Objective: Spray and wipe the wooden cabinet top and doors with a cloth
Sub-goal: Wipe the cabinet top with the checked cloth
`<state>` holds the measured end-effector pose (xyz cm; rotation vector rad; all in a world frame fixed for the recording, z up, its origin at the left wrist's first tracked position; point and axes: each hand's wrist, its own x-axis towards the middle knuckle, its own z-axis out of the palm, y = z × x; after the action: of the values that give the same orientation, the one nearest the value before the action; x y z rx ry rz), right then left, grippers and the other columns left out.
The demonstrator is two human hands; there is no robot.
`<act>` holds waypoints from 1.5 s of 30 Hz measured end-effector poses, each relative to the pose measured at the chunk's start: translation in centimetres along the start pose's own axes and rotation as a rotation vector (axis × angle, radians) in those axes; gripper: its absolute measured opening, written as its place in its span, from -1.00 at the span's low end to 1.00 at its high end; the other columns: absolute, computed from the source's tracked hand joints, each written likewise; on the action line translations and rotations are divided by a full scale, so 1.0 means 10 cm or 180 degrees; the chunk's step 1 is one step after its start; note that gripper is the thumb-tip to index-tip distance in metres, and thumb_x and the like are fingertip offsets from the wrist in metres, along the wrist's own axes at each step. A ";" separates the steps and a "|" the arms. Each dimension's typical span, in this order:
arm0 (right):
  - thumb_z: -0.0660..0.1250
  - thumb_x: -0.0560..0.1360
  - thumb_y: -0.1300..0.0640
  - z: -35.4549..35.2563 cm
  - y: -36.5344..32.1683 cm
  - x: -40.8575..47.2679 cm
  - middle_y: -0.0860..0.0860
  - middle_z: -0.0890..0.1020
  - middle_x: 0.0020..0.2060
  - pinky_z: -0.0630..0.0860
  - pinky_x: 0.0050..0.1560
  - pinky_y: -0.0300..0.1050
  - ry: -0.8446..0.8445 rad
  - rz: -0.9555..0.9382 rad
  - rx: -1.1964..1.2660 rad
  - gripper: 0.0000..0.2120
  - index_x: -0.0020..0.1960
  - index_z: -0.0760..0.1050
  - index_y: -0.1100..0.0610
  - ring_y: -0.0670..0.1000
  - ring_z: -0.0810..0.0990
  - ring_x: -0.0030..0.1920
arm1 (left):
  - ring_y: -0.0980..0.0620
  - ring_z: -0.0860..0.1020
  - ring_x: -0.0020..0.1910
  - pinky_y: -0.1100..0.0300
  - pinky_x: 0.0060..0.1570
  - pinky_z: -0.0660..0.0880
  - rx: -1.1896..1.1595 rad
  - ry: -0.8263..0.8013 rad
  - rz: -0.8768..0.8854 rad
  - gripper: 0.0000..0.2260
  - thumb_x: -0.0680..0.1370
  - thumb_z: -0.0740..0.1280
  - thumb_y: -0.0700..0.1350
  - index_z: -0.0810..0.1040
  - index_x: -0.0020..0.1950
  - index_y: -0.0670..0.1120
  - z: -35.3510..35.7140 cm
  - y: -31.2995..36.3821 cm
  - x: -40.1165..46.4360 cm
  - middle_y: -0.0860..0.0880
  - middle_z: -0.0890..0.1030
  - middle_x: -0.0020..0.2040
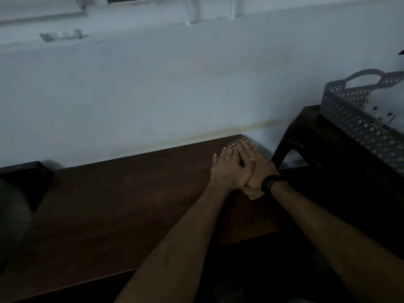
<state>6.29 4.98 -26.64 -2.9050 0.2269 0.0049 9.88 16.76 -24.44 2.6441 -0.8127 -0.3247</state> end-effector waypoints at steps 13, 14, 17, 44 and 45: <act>-0.11 0.37 -0.39 -0.01 -0.10 0.58 -0.01 -0.17 0.61 -0.11 0.57 -0.01 -0.0018 0.0050 -0.0197 -0.06 0.62 -0.20 0.05 0.01 -0.18 0.60 | 0.04 -0.07 0.61 -0.18 0.52 -0.24 0.0142 0.0008 0.0069 -0.25 0.56 -0.15 0.40 -0.06 0.64 0.01 -0.20 -0.39 0.43 0.04 -0.04 0.64; -0.10 0.38 -0.39 0.00 -0.10 0.62 -0.01 -0.16 0.61 -0.11 0.57 -0.01 -0.0024 0.0080 -0.0185 -0.07 0.62 -0.19 0.04 0.00 -0.17 0.60 | 0.04 -0.07 0.61 -0.17 0.52 -0.24 0.0142 0.0017 0.0075 -0.25 0.56 -0.15 0.41 -0.06 0.64 0.01 -0.20 -0.40 0.46 0.04 -0.04 0.64; -0.11 0.34 -0.42 -0.02 -0.11 0.60 0.00 -0.13 0.61 -0.11 0.58 -0.02 -0.0050 0.0078 -0.0198 -0.03 0.62 -0.18 0.05 0.01 -0.15 0.60 | 0.02 -0.07 0.61 -0.16 0.53 -0.24 0.0126 0.0038 0.0094 -0.23 0.56 -0.15 0.41 -0.03 0.64 -0.02 -0.18 -0.39 0.43 0.01 -0.03 0.64; -0.16 0.45 -0.36 0.04 -0.14 -0.94 -0.09 -0.23 0.60 -0.05 0.57 -0.02 0.0196 0.0487 0.0107 -0.15 0.61 -0.26 0.03 -0.08 -0.21 0.58 | 0.11 -0.10 0.61 -0.11 0.54 -0.27 0.0061 -0.0123 0.0686 -0.31 0.59 -0.11 0.36 -0.04 0.64 0.03 0.17 0.07 -0.66 0.07 -0.03 0.64; -0.08 0.52 -0.33 0.04 -0.15 -0.85 -0.08 -0.24 0.60 -0.06 0.57 -0.01 0.0156 0.0465 0.0084 -0.19 0.61 -0.28 0.03 -0.07 -0.22 0.59 | 0.10 -0.10 0.61 -0.12 0.54 -0.27 0.0086 -0.0128 0.0670 -0.31 0.59 -0.12 0.36 -0.05 0.64 0.03 0.14 0.04 -0.59 0.07 -0.03 0.64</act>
<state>-1.83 7.81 -26.47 -2.8576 0.4438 -0.0444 4.50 19.45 -24.86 2.5540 -1.1045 -0.3136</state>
